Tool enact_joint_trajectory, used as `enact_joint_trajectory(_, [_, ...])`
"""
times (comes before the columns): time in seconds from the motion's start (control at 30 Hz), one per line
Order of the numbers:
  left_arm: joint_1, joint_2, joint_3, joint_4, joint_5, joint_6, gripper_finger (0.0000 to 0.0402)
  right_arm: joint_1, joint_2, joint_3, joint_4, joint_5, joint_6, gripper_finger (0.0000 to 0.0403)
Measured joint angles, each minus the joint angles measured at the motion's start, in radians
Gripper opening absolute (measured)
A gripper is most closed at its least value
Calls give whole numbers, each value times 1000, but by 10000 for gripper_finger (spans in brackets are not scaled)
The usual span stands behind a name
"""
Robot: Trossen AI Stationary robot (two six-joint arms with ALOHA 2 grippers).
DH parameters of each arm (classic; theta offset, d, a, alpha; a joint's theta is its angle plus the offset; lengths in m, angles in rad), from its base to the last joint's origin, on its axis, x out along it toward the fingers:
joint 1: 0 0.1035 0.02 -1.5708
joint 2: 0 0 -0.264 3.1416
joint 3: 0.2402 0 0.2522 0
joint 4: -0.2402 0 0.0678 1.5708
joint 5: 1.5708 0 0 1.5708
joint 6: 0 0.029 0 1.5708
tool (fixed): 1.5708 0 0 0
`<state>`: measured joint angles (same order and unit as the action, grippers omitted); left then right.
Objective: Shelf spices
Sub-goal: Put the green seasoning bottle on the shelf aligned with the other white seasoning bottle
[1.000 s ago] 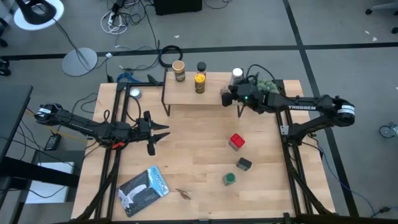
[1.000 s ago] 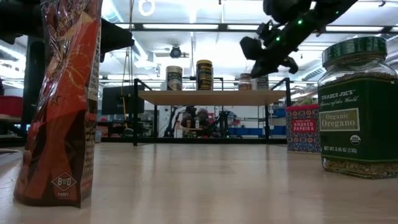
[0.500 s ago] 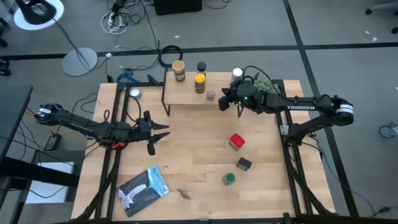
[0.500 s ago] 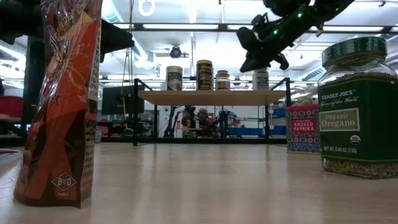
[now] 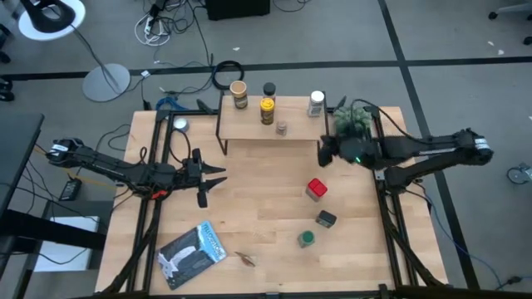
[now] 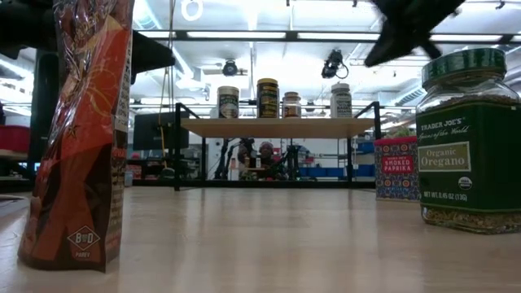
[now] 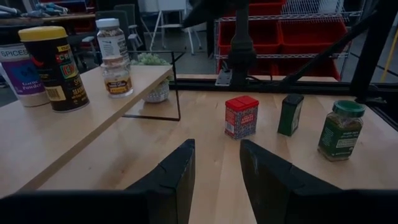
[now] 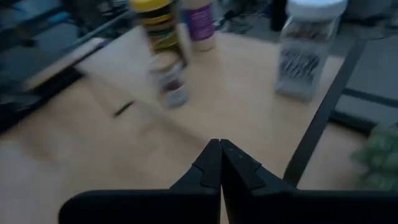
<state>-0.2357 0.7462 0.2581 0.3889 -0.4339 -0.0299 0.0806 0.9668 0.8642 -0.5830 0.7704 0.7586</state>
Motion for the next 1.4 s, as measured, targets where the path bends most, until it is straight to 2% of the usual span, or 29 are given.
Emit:
enact_joint_trajectory(0.1, [0,0,0,1,-1,0,131,171,-23,0,-91,65,144,0])
enact_joint_trajectory(0.23, [0,0,0,2,-14,0,131,377,19,0,-178,105,362,0])
enact_joint_trajectory(0.37, [0,0,0,2,-14,-2,131,530,107,0,-192,92,562,0])
enact_joint_trajectory(0.47, [0,0,0,10,-14,-6,131,602,187,22,-225,2,724,0])
enact_joint_trajectory(0.6, [0,0,0,11,-13,-13,131,654,324,136,-363,-141,880,0])
enact_joint_trajectory(0.73, [0,0,0,12,-13,-30,131,681,445,278,-502,-264,954,0])
enact_joint_trajectory(0.83, [0,0,0,12,-13,-31,131,699,514,352,-533,-311,975,1])
enact_joint_trajectory(1.0, [0,0,0,19,-12,-28,131,723,584,392,-444,-396,980,14])
enact_joint_trajectory(1.1, [0,0,0,37,-10,1,131,735,617,393,-376,-461,1035,32])
enact_joint_trajectory(1.2, [0,0,0,54,-10,23,131,755,650,393,-324,-510,1098,58])
enact_joint_trajectory(1.4, [0,0,0,40,-10,21,131,821,707,393,-211,-508,1237,128])
